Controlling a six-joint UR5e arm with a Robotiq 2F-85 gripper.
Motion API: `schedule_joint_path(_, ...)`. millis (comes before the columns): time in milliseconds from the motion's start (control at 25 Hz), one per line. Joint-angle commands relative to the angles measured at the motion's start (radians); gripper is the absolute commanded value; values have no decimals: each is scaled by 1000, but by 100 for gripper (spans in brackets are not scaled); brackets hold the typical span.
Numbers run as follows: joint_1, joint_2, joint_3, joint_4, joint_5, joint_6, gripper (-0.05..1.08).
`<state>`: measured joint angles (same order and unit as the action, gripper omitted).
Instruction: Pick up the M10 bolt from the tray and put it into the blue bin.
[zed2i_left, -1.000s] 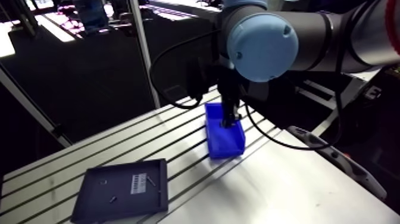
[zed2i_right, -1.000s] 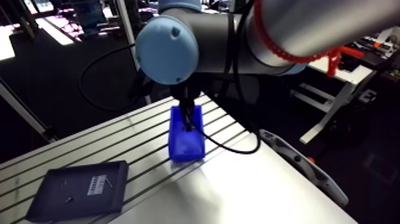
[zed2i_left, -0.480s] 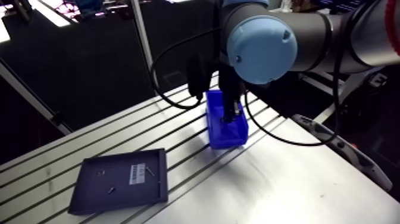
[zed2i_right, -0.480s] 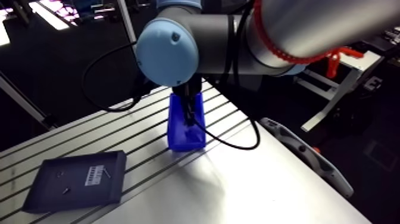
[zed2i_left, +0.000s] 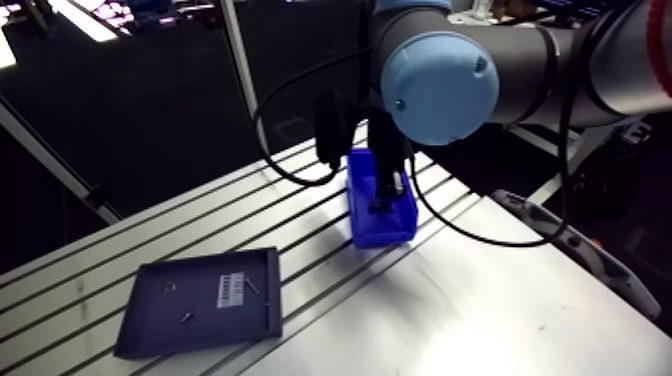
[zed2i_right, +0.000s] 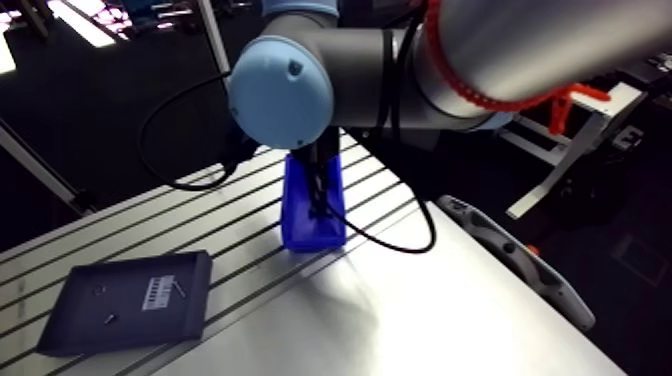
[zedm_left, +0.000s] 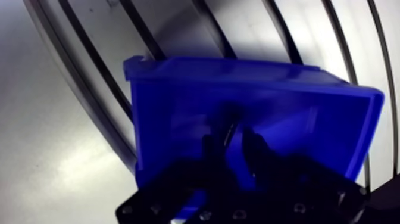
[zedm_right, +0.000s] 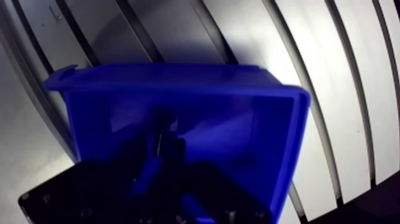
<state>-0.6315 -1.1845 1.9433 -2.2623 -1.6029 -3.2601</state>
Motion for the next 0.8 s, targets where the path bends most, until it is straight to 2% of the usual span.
schedule_joint_path(40, -1, -14, 7, -27, -25, -1, 1)
schedule_joint_path(120, -1, -36, 3, -20, -35, -1, 1)
schedule_joint_path(200, 2, -74, -2, 11, -35, -1, 1)
schedule_joint_path(320, 5, -126, -33, 118, -36, 4, 1)
schedule_joint_path(480, 9, -166, -94, 238, -28, 16, 1)
schedule_joint_path(600, 15, -194, -163, 350, -22, 62, 1)
schedule_joint_path(800, 62, -218, -324, 559, -32, 315, 1)
